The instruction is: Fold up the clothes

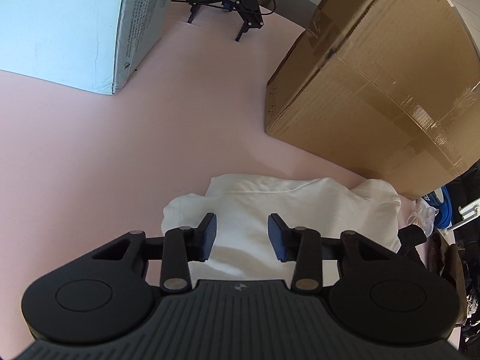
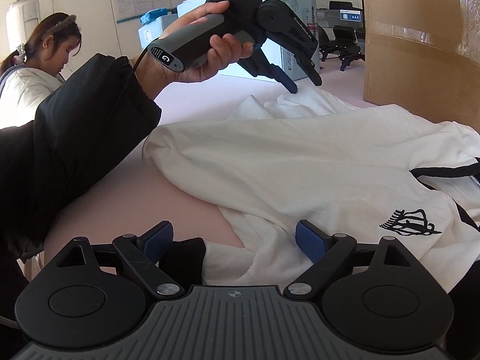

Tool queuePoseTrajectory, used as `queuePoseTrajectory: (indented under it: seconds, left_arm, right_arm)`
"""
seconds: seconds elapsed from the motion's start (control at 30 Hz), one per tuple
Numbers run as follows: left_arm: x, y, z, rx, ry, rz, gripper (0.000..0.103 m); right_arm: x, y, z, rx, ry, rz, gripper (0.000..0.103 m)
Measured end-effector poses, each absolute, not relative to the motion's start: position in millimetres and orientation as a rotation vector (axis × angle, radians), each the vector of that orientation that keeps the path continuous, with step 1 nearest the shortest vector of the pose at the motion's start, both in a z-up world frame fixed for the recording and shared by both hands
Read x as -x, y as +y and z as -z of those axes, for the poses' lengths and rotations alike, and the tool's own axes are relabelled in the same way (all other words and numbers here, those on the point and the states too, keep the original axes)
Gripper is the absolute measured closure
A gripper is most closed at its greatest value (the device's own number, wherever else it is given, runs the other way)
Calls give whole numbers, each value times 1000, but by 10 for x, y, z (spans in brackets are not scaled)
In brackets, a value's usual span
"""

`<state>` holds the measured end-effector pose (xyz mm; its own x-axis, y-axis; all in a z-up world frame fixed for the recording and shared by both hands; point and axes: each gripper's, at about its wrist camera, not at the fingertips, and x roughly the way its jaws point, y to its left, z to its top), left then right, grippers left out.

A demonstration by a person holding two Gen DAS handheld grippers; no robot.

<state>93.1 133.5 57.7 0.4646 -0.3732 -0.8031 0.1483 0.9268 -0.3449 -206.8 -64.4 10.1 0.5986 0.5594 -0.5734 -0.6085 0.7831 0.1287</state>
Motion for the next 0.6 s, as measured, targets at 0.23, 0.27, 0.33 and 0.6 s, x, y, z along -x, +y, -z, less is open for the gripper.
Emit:
queuePoseTrajectory:
  seconds: [0.23, 0.27, 0.33, 0.6]
  left_arm:
    - [-866, 1481, -617, 155, 976, 295, 31]
    - [-863, 1501, -619, 161, 975, 298, 30]
    - [-888, 1525, -591, 171, 988, 288, 30]
    - [-1007, 1503, -375, 234, 1058, 352, 62]
  right_arm:
    - [2082, -652, -108, 88, 632, -681, 13]
    - [2082, -655, -111, 88, 632, -681, 13]
    - [2092, -660, -117, 90, 631, -681, 13]
    - [2102, -677, -137, 88, 629, -682, 13]
